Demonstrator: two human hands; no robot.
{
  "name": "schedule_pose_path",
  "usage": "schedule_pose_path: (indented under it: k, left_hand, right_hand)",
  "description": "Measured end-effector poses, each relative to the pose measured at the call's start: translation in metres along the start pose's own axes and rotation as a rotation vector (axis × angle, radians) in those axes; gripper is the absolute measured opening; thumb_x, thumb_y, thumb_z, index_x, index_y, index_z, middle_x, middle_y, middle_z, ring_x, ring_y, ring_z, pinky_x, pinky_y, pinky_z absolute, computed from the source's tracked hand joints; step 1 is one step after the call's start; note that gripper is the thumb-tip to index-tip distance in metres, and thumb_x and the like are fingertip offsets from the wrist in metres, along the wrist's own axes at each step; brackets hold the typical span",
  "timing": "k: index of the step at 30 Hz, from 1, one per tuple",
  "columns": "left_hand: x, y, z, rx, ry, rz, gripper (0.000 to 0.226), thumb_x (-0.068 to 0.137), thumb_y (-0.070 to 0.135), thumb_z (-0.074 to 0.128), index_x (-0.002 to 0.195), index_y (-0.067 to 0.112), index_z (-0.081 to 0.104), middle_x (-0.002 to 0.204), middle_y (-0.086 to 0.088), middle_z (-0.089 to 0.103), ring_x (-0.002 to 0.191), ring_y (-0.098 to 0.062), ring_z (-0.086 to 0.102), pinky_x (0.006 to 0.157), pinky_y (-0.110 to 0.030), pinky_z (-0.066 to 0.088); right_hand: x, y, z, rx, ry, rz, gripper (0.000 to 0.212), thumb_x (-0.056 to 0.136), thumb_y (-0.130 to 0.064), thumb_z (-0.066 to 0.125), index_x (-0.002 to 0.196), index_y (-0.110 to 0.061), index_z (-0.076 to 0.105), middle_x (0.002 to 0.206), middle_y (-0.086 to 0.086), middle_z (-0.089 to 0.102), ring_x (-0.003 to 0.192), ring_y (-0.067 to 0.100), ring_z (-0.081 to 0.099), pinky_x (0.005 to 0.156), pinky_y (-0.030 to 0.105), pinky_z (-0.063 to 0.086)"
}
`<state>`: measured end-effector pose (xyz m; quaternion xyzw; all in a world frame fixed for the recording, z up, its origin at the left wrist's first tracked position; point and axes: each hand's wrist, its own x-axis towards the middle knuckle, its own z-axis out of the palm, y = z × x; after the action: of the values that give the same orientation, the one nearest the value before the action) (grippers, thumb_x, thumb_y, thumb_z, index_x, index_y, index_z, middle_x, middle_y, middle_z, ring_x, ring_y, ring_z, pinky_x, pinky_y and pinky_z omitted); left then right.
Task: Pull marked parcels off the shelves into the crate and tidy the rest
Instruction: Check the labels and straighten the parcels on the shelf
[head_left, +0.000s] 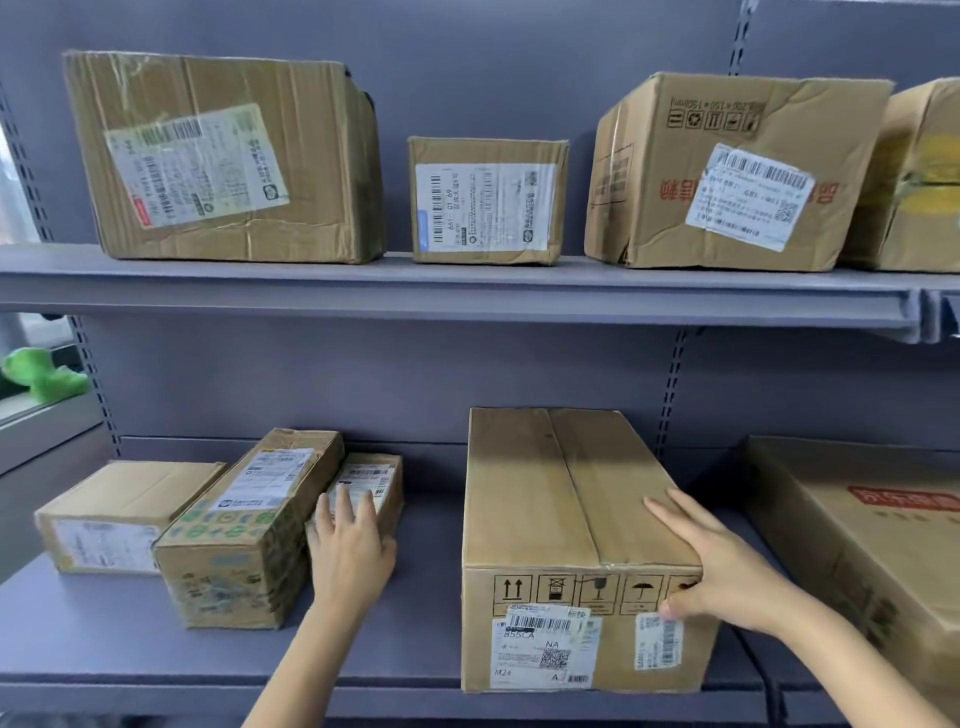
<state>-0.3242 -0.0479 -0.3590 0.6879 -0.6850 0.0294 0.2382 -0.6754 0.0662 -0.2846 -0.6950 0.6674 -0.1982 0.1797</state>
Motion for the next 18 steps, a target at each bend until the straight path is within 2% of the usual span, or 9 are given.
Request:
schedule_pose_path:
  k: [1,3,5,7,9,11,14,16,18]
  left_hand:
    - [0.006,-0.004,0.004,0.036,0.001,-0.016,0.06,0.043,0.008,0.087,0.099,-0.006,0.066,0.11,-0.035,0.061,0.101,-0.059,0.055,0.072,-0.063,0.048]
    - [0.012,-0.006,0.006,0.069,-0.029,-0.05,0.052,0.064,0.014,0.078,0.11,-0.004,0.063,0.124,-0.029,0.056,0.116,-0.055,0.046,0.086,-0.063,0.044]
    - [0.013,-0.004,0.007,0.119,-0.067,-0.064,0.044,0.086,0.027,0.058,0.124,0.005,0.052,0.14,-0.015,0.045,0.132,-0.045,0.032,0.103,-0.057,0.031]
    - [0.013,-0.005,0.01,0.169,-0.054,-0.065,0.041,0.093,0.032,0.044,0.13,0.014,0.045,0.143,-0.004,0.041,0.137,-0.039,0.026,0.107,-0.054,0.021]
    - [0.013,-0.007,0.011,0.157,-0.057,-0.048,0.036,0.089,0.026,0.054,0.121,0.011,0.055,0.133,-0.008,0.053,0.13,-0.041,0.036,0.102,-0.058,0.025]
    - [0.012,-0.007,0.011,0.137,-0.068,-0.022,0.026,0.078,0.019,0.066,0.101,0.007,0.066,0.11,-0.012,0.066,0.114,-0.045,0.05,0.091,-0.059,0.035]
    - [0.002,0.0,0.006,0.131,-0.046,0.078,0.018,0.063,0.02,0.068,0.076,0.009,0.069,0.079,-0.008,0.07,0.086,-0.044,0.063,0.071,-0.052,0.046]
    - [-0.01,0.011,0.006,0.131,-0.019,0.132,0.02,0.057,0.025,0.072,0.071,0.011,0.068,0.073,-0.004,0.069,0.079,-0.04,0.065,0.066,-0.047,0.046]
    - [-0.02,0.022,0.008,0.135,-0.022,0.145,0.031,0.05,0.028,0.085,0.072,0.013,0.069,0.075,-0.004,0.069,0.079,-0.038,0.064,0.067,-0.045,0.044]
  right_hand:
    - [0.0,0.001,0.0,0.011,-0.001,0.0,0.111,0.06,-0.02,0.082,0.144,-0.041,0.013,0.153,-0.02,-0.009,0.14,0.009,0.015,0.089,0.016,0.032]
    - [0.001,0.002,0.001,0.028,0.001,0.002,0.111,0.059,-0.019,0.082,0.144,-0.042,0.014,0.153,-0.021,-0.008,0.14,0.009,0.015,0.091,0.016,0.032]
    - [0.002,0.003,0.001,0.038,0.004,0.002,0.111,0.059,-0.019,0.082,0.143,-0.042,0.014,0.151,-0.023,-0.006,0.14,0.009,0.014,0.092,0.017,0.033]
    - [0.002,0.003,0.0,0.052,0.005,0.005,0.11,0.058,-0.018,0.082,0.143,-0.042,0.016,0.146,-0.027,-0.003,0.14,0.009,0.014,0.093,0.017,0.033]
    - [0.002,0.003,0.0,0.073,0.008,0.013,0.109,0.058,-0.016,0.082,0.143,-0.042,0.018,0.144,-0.028,-0.001,0.139,0.009,0.014,0.091,0.017,0.032]
    - [0.002,0.003,0.0,0.077,0.013,0.02,0.109,0.057,-0.014,0.082,0.142,-0.041,0.02,0.149,-0.024,-0.001,0.14,0.009,0.014,0.093,0.019,0.032]
    - [0.003,0.001,0.001,0.078,0.017,0.036,0.109,0.056,-0.012,0.083,0.143,-0.04,0.022,0.152,-0.021,0.0,0.14,0.009,0.015,0.095,0.02,0.031]
    - [0.002,0.0,0.001,0.076,0.016,0.046,0.11,0.056,-0.012,0.084,0.143,-0.04,0.022,0.152,-0.02,0.001,0.14,0.009,0.014,0.099,0.022,0.03]
    - [0.002,0.0,0.002,0.077,0.016,0.05,0.11,0.056,-0.012,0.084,0.143,-0.04,0.022,0.153,-0.02,0.001,0.14,0.01,0.013,0.102,0.023,0.029]
